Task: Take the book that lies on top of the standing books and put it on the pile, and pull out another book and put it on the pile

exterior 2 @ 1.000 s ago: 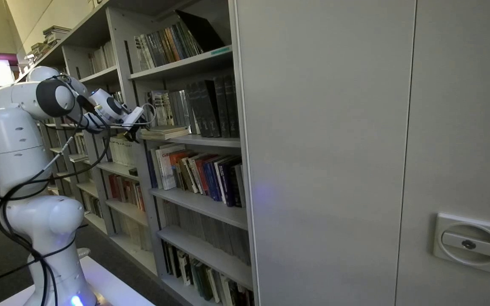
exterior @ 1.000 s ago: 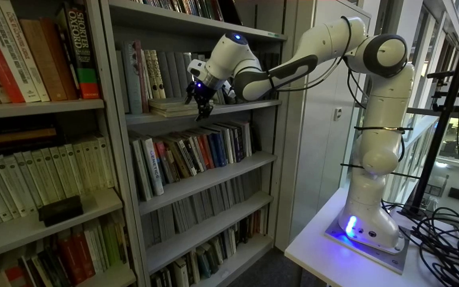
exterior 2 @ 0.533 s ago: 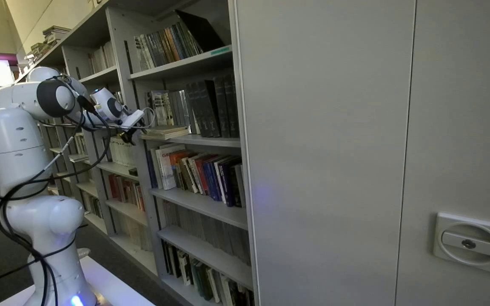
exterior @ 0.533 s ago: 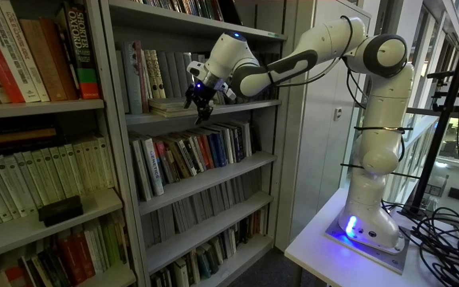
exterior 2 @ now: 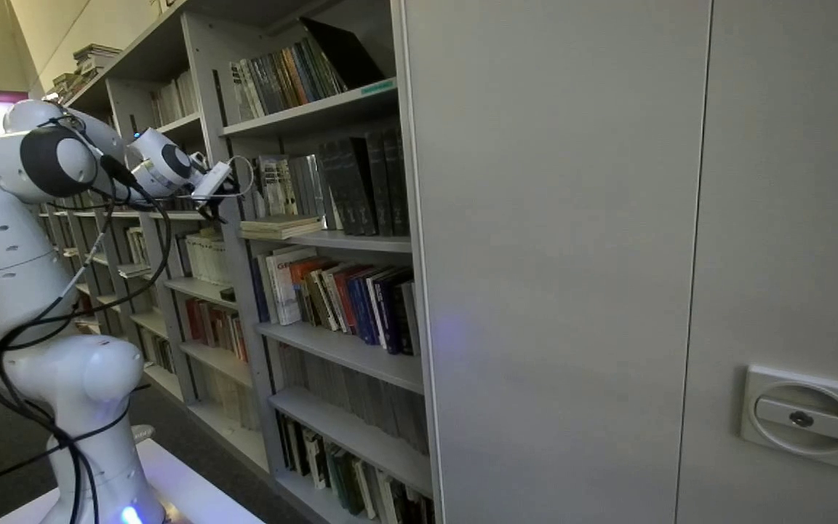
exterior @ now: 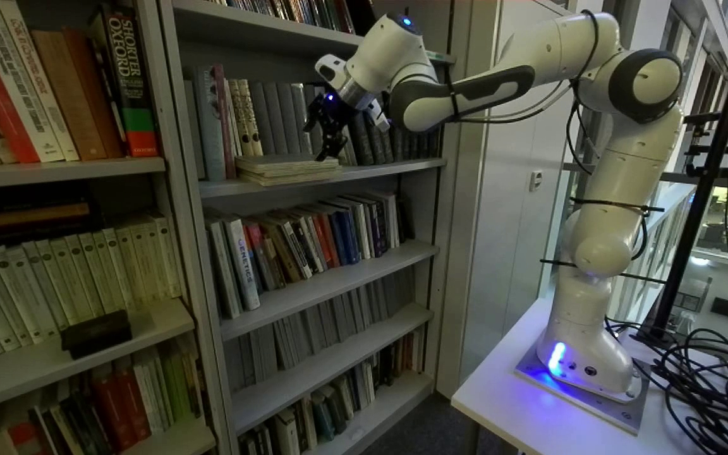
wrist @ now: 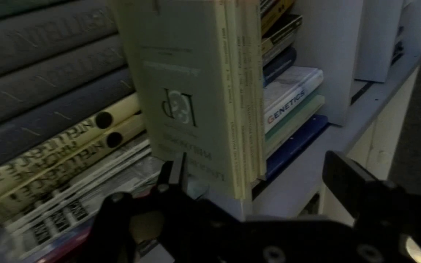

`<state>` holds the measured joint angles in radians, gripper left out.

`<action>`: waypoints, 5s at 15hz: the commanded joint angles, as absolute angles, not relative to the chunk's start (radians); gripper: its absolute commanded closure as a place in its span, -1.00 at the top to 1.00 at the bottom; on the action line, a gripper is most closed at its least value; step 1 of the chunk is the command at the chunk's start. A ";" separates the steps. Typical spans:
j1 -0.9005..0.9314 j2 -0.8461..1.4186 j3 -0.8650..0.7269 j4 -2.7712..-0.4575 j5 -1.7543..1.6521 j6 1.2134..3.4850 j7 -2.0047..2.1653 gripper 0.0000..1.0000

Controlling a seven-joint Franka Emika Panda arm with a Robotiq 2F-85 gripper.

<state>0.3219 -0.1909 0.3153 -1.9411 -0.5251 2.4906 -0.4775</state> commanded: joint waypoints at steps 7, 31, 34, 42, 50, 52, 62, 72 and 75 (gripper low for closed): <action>0.156 -0.493 0.370 -2.155 -0.932 2.504 0.077 1.00; 0.112 -0.183 0.292 -1.862 -0.851 2.123 0.560 1.00; 0.120 -0.154 0.254 -1.823 -0.641 2.135 0.481 0.47; 0.068 -0.208 0.211 -1.857 -0.603 2.282 0.607 0.61; 0.068 -0.188 0.212 -1.832 -0.575 2.276 0.609 0.73; 0.068 -0.188 0.212 -1.832 -0.575 2.276 0.609 0.73; 0.073 -0.317 0.136 -2.126 -0.557 2.858 0.611 1.00; -0.549 -0.535 0.403 -2.203 -1.254 3.243 1.288 1.00; -0.597 -0.591 0.438 -2.236 -1.269 3.301 1.343 1.00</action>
<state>-0.5301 -0.5081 0.3979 -2.1876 -1.2333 3.2406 1.2722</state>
